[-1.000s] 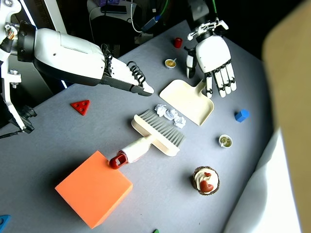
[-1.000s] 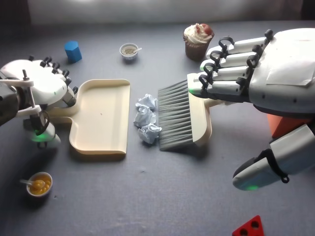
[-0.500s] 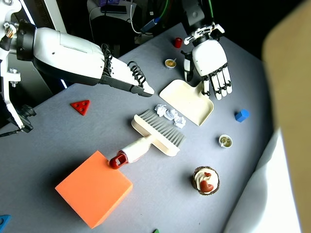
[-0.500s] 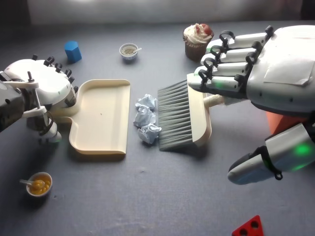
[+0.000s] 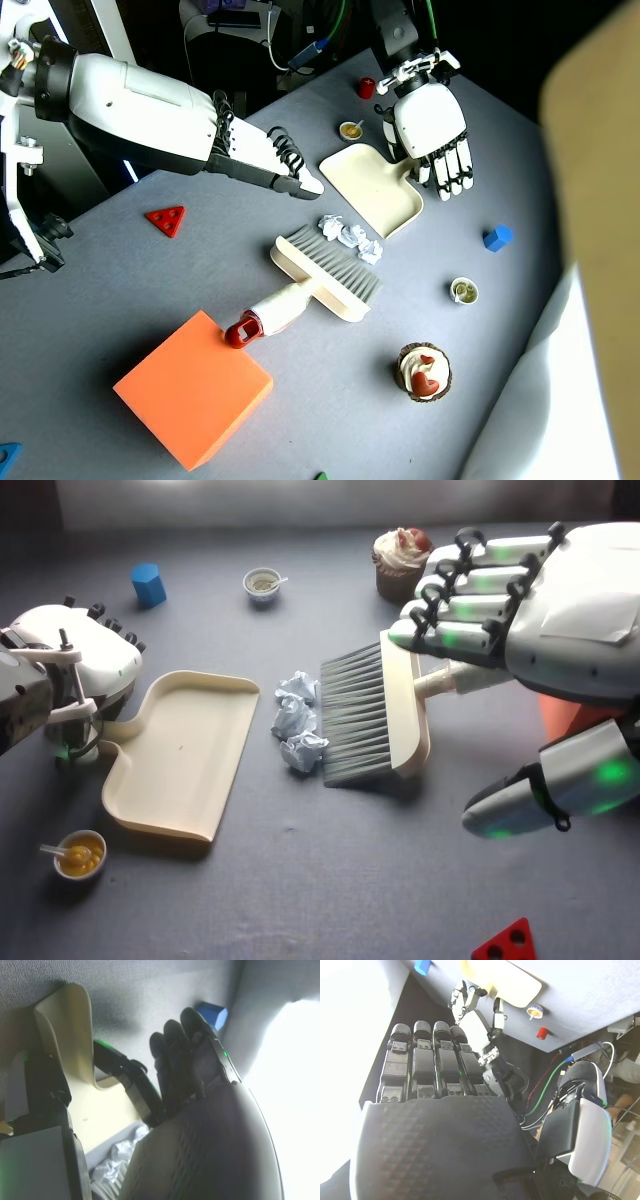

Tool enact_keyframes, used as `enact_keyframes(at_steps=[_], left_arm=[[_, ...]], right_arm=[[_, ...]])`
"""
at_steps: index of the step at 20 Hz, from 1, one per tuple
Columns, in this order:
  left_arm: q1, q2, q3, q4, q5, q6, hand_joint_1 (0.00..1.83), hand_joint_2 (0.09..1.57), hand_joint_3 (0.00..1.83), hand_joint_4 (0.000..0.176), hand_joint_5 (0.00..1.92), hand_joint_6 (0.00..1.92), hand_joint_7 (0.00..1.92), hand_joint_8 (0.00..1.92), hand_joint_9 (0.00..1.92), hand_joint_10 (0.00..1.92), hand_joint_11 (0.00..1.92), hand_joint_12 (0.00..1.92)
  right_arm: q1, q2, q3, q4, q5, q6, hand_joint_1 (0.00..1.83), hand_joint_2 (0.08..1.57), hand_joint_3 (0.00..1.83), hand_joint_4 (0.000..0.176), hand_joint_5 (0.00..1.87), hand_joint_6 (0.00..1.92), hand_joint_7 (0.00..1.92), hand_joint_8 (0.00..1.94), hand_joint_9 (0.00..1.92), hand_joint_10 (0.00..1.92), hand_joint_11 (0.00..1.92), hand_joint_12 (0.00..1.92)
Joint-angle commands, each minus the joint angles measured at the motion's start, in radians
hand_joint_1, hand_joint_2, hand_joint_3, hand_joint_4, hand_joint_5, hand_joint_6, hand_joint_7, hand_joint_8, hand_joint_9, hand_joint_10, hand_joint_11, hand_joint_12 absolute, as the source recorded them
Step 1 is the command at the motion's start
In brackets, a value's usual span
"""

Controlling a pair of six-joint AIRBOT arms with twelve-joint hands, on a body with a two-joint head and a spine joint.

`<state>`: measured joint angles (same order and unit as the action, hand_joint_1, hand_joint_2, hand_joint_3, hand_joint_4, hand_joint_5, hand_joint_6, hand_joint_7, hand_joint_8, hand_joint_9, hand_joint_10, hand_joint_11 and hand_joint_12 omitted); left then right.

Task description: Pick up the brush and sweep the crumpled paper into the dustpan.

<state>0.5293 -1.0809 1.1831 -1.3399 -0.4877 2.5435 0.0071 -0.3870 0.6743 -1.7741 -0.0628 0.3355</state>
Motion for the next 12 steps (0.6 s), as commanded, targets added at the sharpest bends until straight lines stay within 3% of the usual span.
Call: enact_keyframes(at_steps=[1,3,4,5,9,12], left_arm=[[-0.011,0.001,0.007,0.030,-0.064,0.020,1.13,1.07,0.00,0.000,1.08,0.81,0.40,0.00,0.34,0.00,0.10,0.41],[-0.032,-0.005,0.017,0.012,-0.071,0.054,1.14,1.07,0.00,0.000,1.10,0.79,0.40,0.00,0.33,0.00,0.09,0.45],[-0.047,-0.010,0.026,0.005,-0.071,0.069,1.14,1.07,0.00,0.000,1.09,0.80,0.39,0.00,0.32,0.00,0.06,0.45],[-0.065,-0.017,0.038,0.005,-0.069,0.081,1.13,1.08,0.00,0.000,1.07,0.84,0.38,0.00,0.31,0.00,0.06,0.46],[-0.095,-0.038,0.080,0.008,-0.034,0.107,1.12,1.08,0.00,0.000,1.06,0.84,0.39,0.00,0.32,0.00,0.04,0.46],[-0.102,-0.045,0.104,0.013,-0.003,0.107,1.10,1.10,0.00,0.000,1.03,0.90,0.35,0.00,0.26,0.00,0.02,0.42]], right_arm=[[0.014,0.011,-0.010,-0.012,-0.050,0.002,0.00,0.90,0.01,0.000,0.09,0.00,0.09,0.00,0.09,0.00,0.05,0.01],[0.014,0.011,-0.032,-0.077,-0.123,0.009,0.23,1.01,0.02,0.000,0.08,0.00,0.09,0.01,0.10,0.01,0.07,0.02],[0.008,0.011,-0.044,-0.254,-0.176,0.162,0.50,1.00,0.00,0.000,0.08,0.01,0.10,0.01,0.11,0.01,0.11,0.03],[-0.001,0.009,-0.060,-0.347,-0.243,0.203,0.59,1.02,0.01,0.000,0.06,0.00,0.07,0.00,0.08,0.00,0.10,0.03],[-0.015,0.001,-0.114,-0.428,-0.371,0.204,0.96,1.06,0.00,0.000,0.12,0.00,0.15,0.00,0.17,0.01,0.17,0.05],[-0.054,-0.008,-0.163,-0.474,-0.501,0.182,1.19,0.96,0.00,0.000,0.19,0.01,0.23,0.01,0.24,0.01,0.25,0.07]])
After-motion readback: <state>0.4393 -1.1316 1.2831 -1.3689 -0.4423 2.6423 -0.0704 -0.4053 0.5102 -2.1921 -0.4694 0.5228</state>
